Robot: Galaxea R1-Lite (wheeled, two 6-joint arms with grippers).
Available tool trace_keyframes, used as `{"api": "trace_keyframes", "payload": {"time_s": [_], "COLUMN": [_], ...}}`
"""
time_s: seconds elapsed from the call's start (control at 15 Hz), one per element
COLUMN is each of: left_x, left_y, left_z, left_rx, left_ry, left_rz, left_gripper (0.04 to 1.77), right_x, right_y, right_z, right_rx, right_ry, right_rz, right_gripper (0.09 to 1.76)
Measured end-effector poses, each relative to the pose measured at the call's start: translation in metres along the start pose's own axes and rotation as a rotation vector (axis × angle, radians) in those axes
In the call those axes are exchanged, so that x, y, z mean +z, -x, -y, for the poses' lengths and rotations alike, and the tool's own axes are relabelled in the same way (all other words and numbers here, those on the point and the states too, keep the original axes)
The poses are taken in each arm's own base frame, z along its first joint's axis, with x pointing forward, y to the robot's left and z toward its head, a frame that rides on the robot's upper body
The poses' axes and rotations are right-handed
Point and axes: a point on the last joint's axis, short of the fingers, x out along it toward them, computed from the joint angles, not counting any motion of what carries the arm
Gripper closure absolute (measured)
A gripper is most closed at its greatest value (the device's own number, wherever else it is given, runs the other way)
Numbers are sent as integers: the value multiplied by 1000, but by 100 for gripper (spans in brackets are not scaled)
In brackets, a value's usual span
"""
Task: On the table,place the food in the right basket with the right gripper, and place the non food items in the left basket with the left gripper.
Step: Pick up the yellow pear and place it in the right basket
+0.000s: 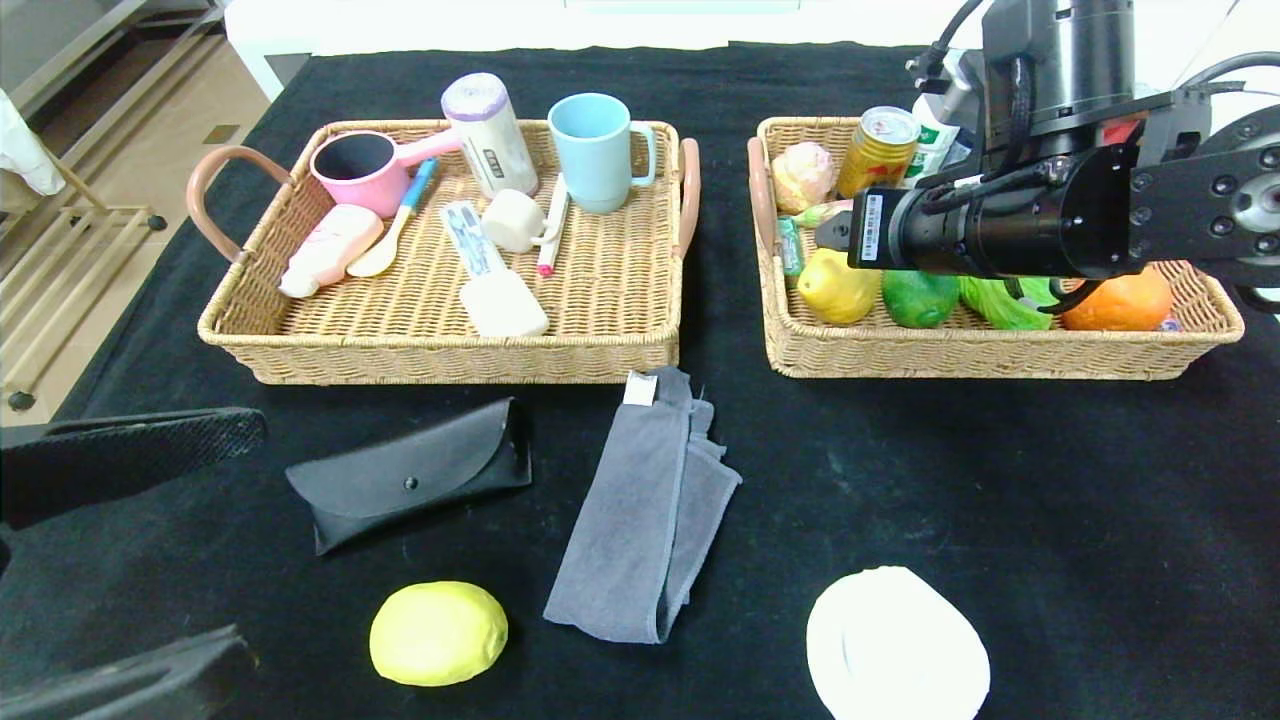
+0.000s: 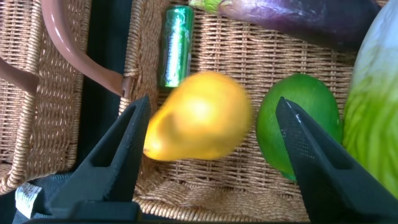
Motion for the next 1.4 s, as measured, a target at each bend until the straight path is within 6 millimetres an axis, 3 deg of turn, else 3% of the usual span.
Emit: {"api": "trace_keyframes", "payload": {"time_s": [0.33,0.73,1.4], "left_x": [0,-1,-2], "left_y": [0,0,-1], "left_z": [0,0,0], "left_rx": [0,0,0], "left_ry": [-1,-4,-2], "left_rz": [0,-8,-12], "left_gripper": [9,9,9], "right_x": [1,4,-36], "right_y": [3,25,84], "right_z": [0,-2,-1], "right_rx": [3,28,98], "right_ry": [9,29,114], "right_rz": [-1,-5,-126], "right_gripper": [26,20,16]}}
